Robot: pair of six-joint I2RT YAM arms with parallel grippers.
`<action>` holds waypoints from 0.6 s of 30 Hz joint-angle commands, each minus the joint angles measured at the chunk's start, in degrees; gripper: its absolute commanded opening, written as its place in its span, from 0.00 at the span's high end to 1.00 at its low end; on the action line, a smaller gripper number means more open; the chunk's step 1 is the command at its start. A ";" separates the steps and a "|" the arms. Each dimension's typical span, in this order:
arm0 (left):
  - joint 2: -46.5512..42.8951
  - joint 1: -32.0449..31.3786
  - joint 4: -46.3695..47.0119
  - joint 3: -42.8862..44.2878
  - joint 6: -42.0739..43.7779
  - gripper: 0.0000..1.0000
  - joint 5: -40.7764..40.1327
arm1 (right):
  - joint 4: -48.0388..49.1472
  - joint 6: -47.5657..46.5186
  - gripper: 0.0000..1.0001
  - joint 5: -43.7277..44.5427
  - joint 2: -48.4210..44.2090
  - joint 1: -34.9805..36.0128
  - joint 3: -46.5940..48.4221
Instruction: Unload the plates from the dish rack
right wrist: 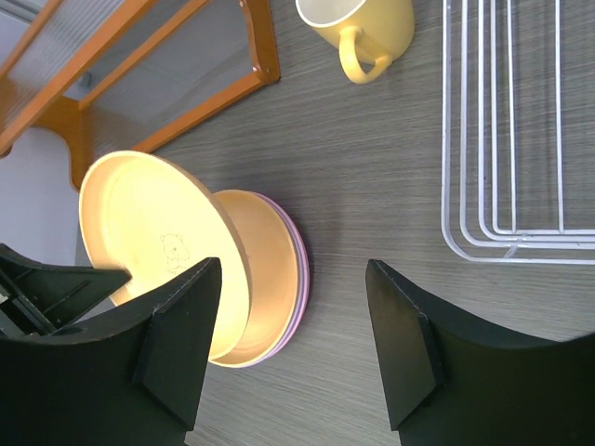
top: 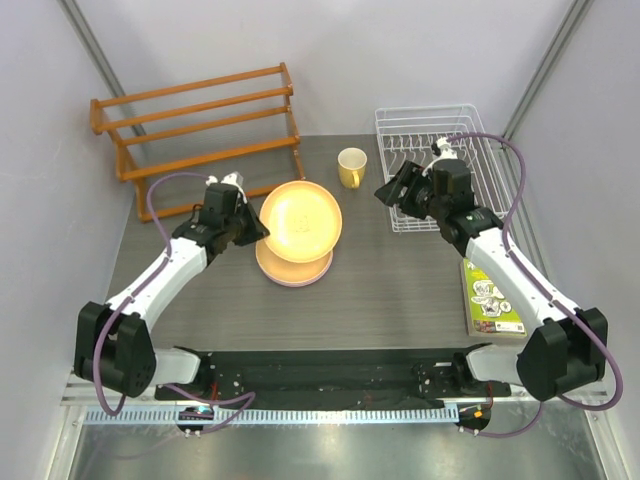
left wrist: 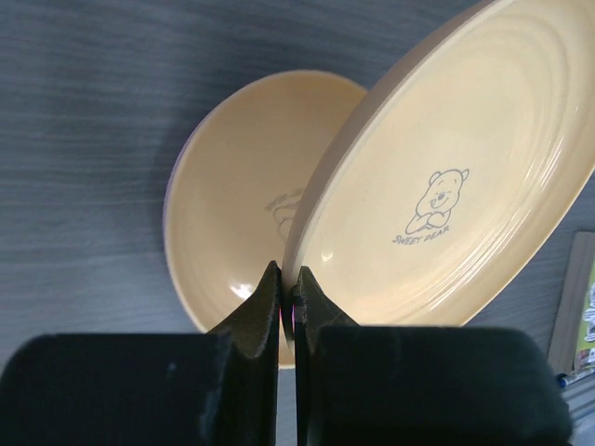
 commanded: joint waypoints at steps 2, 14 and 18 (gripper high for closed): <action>-1.72 0.18 -6.48 -2.46 -0.21 1.00 -1.54 | 0.29 -1.67 0.31 0.96 0.35 -0.42 2.73; -0.49 0.26 -7.45 -3.52 -0.12 1.00 -4.08 | 0.20 -2.20 0.31 0.34 1.85 -0.42 2.64; 1.52 0.35 -5.08 -4.05 -0.12 1.00 -4.70 | 0.12 -2.02 0.31 0.26 2.29 -0.51 2.55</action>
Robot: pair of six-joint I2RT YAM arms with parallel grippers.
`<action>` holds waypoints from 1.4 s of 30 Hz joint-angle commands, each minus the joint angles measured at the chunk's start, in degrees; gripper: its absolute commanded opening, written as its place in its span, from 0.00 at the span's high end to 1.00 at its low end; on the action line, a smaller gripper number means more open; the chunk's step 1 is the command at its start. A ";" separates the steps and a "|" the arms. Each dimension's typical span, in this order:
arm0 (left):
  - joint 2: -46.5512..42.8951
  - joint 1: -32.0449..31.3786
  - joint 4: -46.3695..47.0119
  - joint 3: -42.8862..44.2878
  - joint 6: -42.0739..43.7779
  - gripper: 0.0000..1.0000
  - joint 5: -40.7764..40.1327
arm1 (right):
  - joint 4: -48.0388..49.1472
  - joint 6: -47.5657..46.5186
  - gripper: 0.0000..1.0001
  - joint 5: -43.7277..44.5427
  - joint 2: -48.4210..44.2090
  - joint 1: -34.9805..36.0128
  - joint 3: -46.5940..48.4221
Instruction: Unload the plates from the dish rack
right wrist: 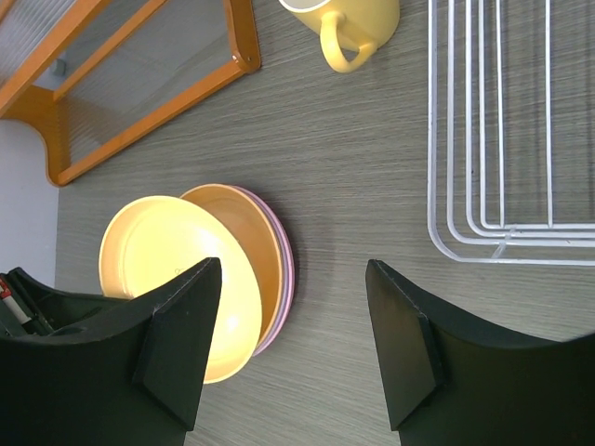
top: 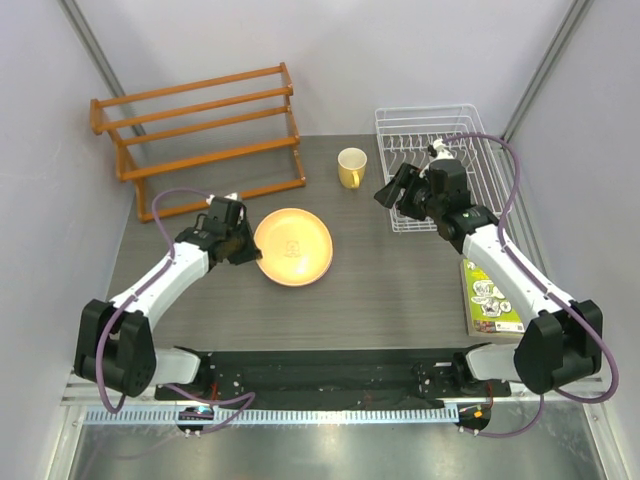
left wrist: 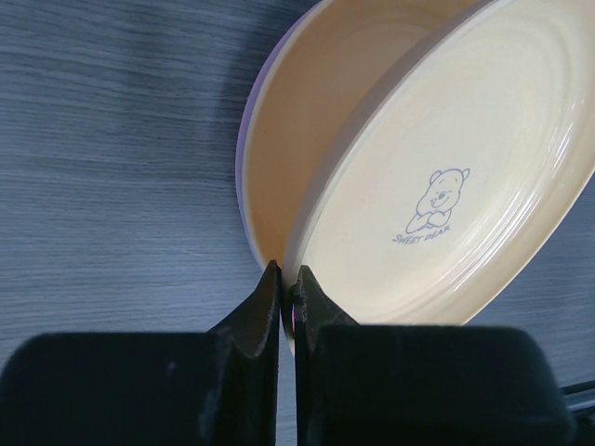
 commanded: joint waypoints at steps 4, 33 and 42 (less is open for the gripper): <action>4.73 0.33 4.48 1.00 0.10 1.00 0.00 | 0.92 -1.04 0.31 -0.09 0.58 -0.16 2.47; -2.64 0.33 0.09 8.82 6.43 0.01 -2.46 | -4.35 -10.88 0.28 18.45 -3.46 -0.69 1.94; -9.75 0.24 2.88 10.14 9.76 0.00 -3.78 | -4.26 -14.31 0.24 26.53 -5.21 -0.69 -0.08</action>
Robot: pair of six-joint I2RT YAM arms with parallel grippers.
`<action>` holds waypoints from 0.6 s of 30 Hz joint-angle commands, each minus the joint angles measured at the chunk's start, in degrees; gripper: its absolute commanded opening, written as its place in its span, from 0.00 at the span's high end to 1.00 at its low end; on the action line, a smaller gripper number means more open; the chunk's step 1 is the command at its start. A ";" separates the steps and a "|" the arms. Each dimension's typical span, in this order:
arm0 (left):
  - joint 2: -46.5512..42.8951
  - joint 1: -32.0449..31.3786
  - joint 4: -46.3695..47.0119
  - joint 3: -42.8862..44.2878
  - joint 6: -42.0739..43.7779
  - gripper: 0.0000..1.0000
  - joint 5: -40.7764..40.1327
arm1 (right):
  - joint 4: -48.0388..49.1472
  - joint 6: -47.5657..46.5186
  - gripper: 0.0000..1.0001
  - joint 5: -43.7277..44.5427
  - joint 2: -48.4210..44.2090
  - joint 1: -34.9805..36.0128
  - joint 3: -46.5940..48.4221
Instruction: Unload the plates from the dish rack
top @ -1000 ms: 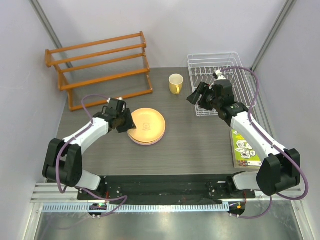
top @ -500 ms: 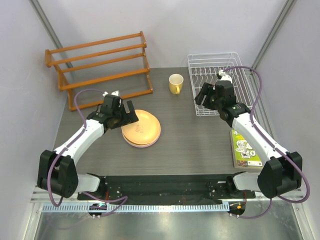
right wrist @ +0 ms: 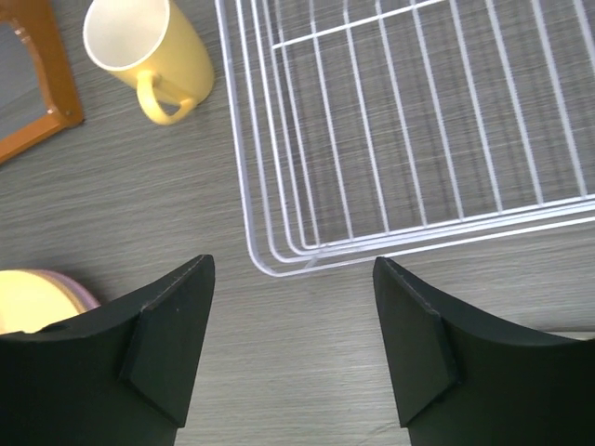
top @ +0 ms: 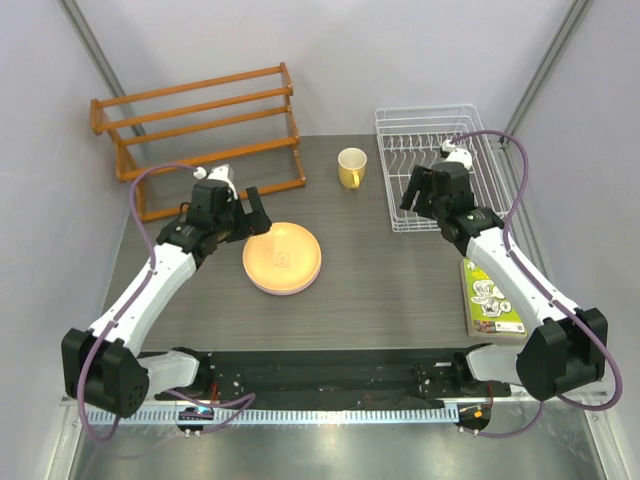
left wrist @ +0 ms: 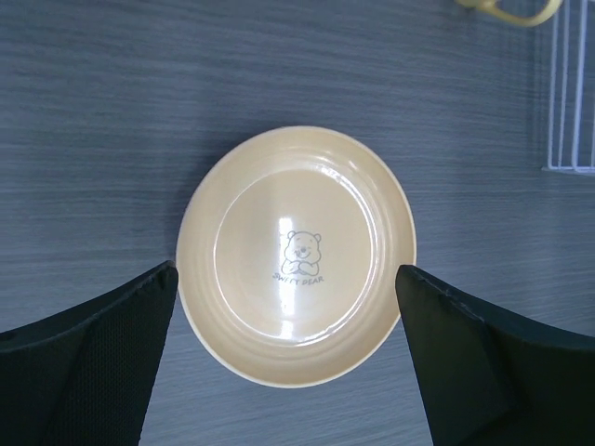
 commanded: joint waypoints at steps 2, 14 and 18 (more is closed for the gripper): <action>-6.90 -0.04 4.84 2.71 5.22 0.01 0.47 | 1.53 -4.87 0.21 8.81 -4.10 -0.25 -1.68; -12.80 -1.01 17.85 -1.32 16.04 0.01 -4.28 | 13.82 -8.30 0.00 14.00 -13.15 -0.08 -15.47; -12.10 -1.10 20.83 -3.70 17.80 0.01 -6.20 | 25.67 -11.19 0.00 17.17 -17.81 -0.08 -22.77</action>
